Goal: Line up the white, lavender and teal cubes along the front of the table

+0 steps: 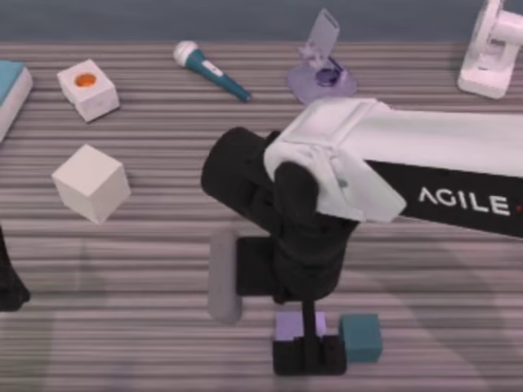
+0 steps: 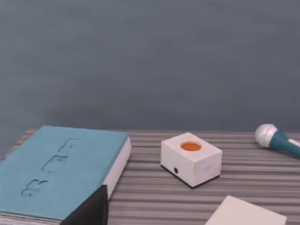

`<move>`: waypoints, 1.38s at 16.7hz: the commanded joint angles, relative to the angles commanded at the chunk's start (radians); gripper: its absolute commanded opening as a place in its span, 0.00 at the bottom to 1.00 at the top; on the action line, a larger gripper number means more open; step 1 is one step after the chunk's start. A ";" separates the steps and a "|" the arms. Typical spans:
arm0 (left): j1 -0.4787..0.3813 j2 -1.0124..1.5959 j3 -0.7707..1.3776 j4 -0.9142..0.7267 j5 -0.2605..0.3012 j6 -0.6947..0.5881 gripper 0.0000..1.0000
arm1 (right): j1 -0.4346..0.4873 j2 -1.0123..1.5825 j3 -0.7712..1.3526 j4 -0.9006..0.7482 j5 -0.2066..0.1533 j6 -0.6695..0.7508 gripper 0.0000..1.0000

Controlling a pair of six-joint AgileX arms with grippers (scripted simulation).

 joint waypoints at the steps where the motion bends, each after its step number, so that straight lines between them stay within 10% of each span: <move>1: 0.000 0.000 0.000 0.000 0.000 0.000 1.00 | 0.000 0.000 0.000 0.000 0.000 0.000 1.00; 10: -0.018 0.218 0.214 -0.138 0.004 0.053 1.00 | -0.100 -0.186 -0.132 0.135 -0.017 0.055 1.00; 23: -0.092 1.582 1.297 -0.853 -0.002 0.325 1.00 | -0.648 -1.374 -1.016 0.743 -0.049 0.445 1.00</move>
